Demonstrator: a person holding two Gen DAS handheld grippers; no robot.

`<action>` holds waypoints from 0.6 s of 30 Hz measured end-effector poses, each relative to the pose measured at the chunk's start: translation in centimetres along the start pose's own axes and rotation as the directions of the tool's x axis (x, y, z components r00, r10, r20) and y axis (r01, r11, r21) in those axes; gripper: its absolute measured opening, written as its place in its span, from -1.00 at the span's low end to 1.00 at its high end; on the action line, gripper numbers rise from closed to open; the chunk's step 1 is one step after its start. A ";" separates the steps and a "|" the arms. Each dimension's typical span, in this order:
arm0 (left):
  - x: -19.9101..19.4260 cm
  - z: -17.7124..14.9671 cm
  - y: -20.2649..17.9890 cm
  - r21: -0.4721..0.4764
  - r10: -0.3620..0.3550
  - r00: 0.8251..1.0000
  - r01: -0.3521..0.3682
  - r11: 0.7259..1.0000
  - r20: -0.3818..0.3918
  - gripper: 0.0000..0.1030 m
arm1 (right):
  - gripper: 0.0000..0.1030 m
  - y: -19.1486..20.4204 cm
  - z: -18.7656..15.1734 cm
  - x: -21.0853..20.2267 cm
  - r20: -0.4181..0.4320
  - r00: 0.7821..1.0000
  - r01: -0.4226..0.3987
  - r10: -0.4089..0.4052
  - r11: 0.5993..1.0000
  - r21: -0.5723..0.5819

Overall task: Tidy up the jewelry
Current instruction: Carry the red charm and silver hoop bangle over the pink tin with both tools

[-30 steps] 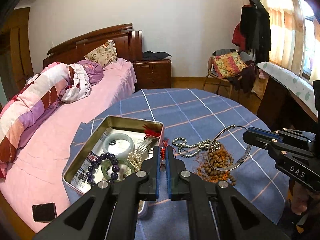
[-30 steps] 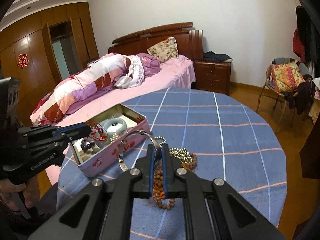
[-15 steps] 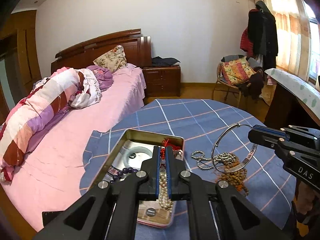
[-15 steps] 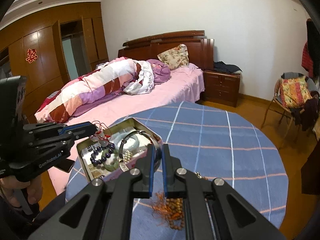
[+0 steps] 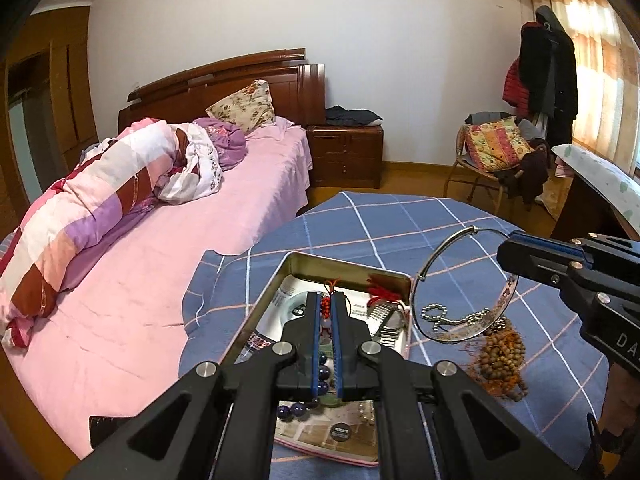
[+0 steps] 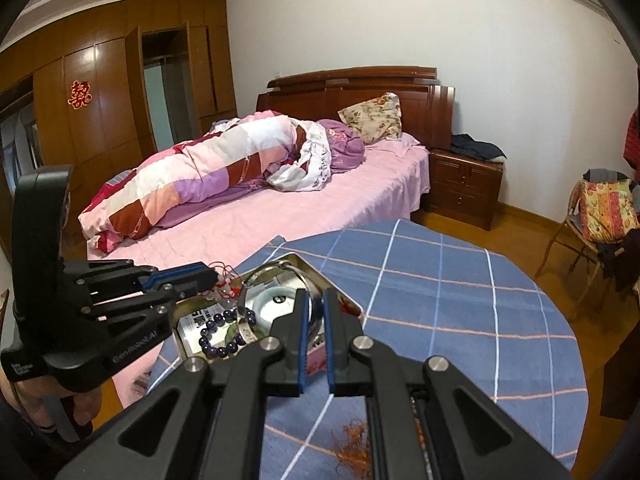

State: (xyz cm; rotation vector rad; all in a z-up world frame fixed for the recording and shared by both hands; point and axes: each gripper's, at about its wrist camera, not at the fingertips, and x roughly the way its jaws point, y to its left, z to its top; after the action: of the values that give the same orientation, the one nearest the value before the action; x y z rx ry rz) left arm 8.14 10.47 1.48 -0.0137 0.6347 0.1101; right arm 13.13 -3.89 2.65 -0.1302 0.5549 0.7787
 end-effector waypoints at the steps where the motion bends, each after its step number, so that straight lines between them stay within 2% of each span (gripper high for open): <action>1: 0.1 0.0 0.2 -0.003 0.003 1.000 -0.003 1.000 -0.002 -0.92 | -0.83 0.1 0.1 0.2 -0.002 1.000 -0.001 0.001 1.000 -0.004; 18: 1.8 -0.2 2.5 -0.041 0.038 0.999 -0.040 0.998 -0.036 -0.92 | -0.83 1.2 0.0 2.0 -0.040 0.999 -0.020 0.019 1.000 -0.013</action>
State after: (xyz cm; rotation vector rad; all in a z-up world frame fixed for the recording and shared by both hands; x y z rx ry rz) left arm 9.26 13.09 0.31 -0.0433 0.6684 0.1608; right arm 13.46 -1.78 1.67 -0.1528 0.5895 0.7999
